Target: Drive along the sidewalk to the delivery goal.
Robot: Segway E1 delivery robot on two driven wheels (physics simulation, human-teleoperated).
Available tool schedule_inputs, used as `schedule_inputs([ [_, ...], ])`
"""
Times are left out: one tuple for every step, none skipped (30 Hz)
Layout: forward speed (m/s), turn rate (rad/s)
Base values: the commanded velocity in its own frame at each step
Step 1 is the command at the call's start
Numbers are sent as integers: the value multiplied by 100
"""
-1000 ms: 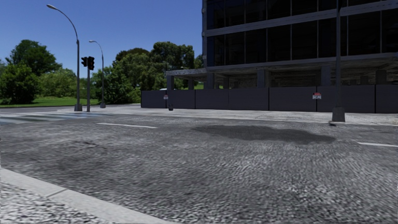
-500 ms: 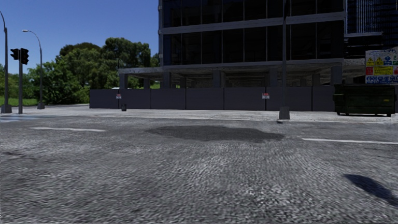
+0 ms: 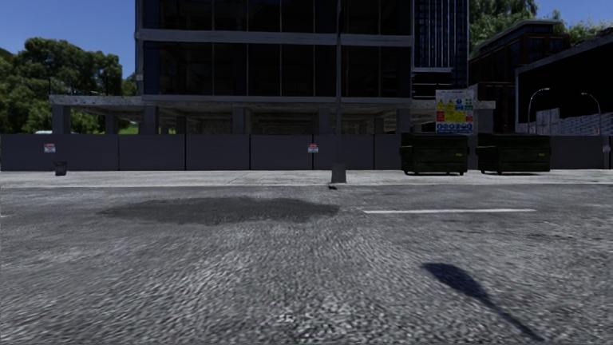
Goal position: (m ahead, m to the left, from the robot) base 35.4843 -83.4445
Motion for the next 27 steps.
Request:
schedule_inputs([
  [62, -72],
  [62, -70],
  [62, -62],
  [62, -62],
  [58, -52],
  [44, -30],
  [11, -8],
  [11, -8],
  [0, 0],
  [0, 0],
  [0, 0],
  [0, 0],
  [0, 0],
  [0, 0],
  [0, 0],
  [0, 0],
  [0, 0],
  [0, 0],
  [0, 0],
  [0, 0],
  [-14, 0],
  [-14, 0],
  [-46, 0],
  [-63, 0],
  [-67, 0],
  [-70, 0],
  [-70, 0],
])
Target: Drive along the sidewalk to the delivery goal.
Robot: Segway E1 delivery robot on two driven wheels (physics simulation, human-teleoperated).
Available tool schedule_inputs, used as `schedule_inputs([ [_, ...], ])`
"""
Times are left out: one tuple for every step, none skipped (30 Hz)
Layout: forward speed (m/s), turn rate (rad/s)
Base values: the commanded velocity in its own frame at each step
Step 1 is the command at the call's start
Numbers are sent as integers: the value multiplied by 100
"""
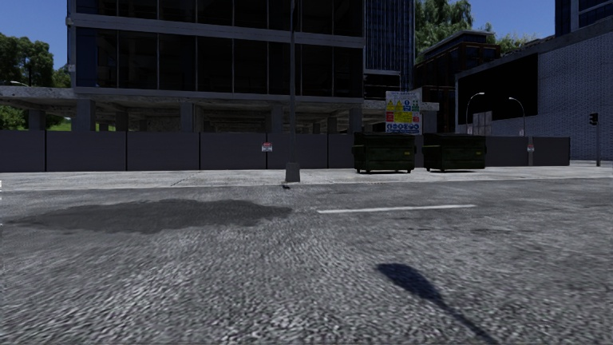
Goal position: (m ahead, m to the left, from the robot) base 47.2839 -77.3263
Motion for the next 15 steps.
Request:
schedule_inputs([
  [-74, 0],
  [-76, 0],
  [-78, 0],
  [-78, 0],
  [-81, -19],
  [-81, -26],
  [-82, -28],
  [-82, -28],
  [-86, -28],
  [-102, -31],
  [-107, -34],
  [-104, -34],
  [-104, -34],
  [-91, -34],
  [-86, -35],
])
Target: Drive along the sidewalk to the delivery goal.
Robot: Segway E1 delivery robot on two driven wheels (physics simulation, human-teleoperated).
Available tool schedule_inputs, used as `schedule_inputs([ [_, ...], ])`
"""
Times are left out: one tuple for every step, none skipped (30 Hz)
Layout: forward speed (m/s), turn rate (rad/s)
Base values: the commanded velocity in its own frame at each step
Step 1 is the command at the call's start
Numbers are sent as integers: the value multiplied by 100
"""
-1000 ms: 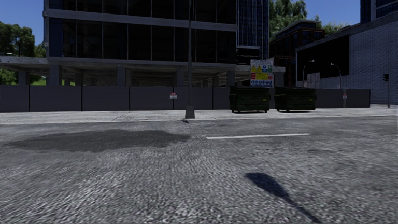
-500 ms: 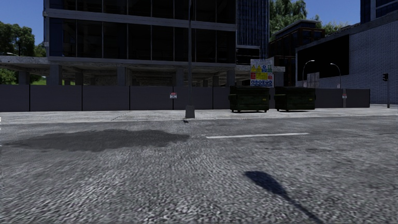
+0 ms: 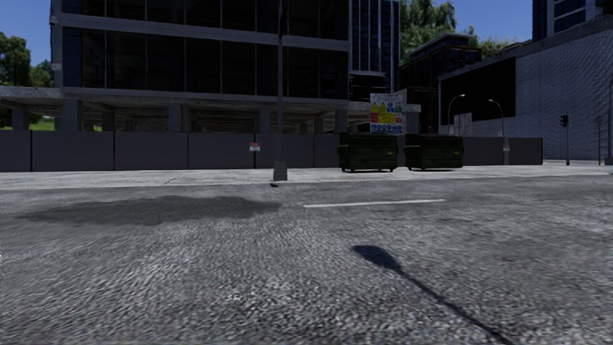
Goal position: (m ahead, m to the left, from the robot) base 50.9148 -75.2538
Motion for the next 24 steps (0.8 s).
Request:
schedule_inputs([
  [-85, -38],
  [-85, -38],
  [-85, -53],
  [-85, -57],
  [-85, -58],
  [-85, -59],
  [-85, -59],
  [-84, -59],
  [-84, -59],
  [-84, -59],
  [-84, -59],
  [-84, -59],
  [-84, -59],
  [-84, -59],
  [-84, -59],
  [-84, -59],
  [-84, -59],
  [-84, -59],
  [-84, -59],
  [-84, -59],
  [-84, -59],
  [-84, -59],
  [-84, -59],
  [-84, -59],
])
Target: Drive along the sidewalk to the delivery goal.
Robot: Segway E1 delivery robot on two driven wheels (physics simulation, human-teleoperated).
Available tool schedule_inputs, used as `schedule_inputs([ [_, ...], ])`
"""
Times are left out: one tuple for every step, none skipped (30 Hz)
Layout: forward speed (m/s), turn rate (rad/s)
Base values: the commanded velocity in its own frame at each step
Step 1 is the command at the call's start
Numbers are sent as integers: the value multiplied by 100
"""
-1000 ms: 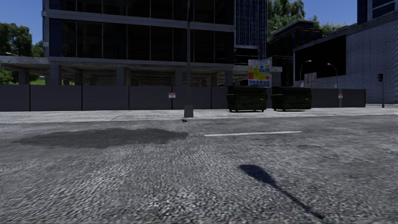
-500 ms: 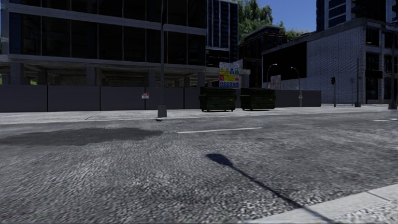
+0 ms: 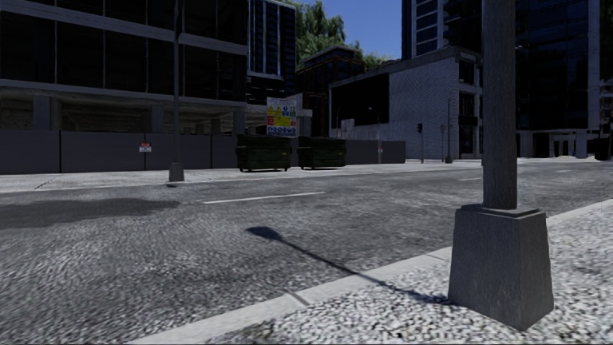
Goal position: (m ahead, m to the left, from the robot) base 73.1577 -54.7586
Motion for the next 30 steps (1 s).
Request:
schedule_inputs([
  [-84, -59],
  [-84, -59],
  [-84, -59],
  [-84, -59],
  [-84, -59],
  [-84, -59],
  [-84, -59],
  [-84, -59],
  [-84, -59],
  [-84, -59],
  [-84, -59],
  [-84, -59],
  [-84, -59],
  [-84, -59],
  [-84, -59],
  [-84, -59],
  [-84, -59],
  [-84, -59],
  [-84, -59],
  [-84, -59],
  [-84, -59],
  [-80, -59],
  [-15, -59],
  [0, -10],
  [0, 0],
  [0, 0],
  [0, 0],
  [0, 0],
  [0, 0],
  [0, 0],
])
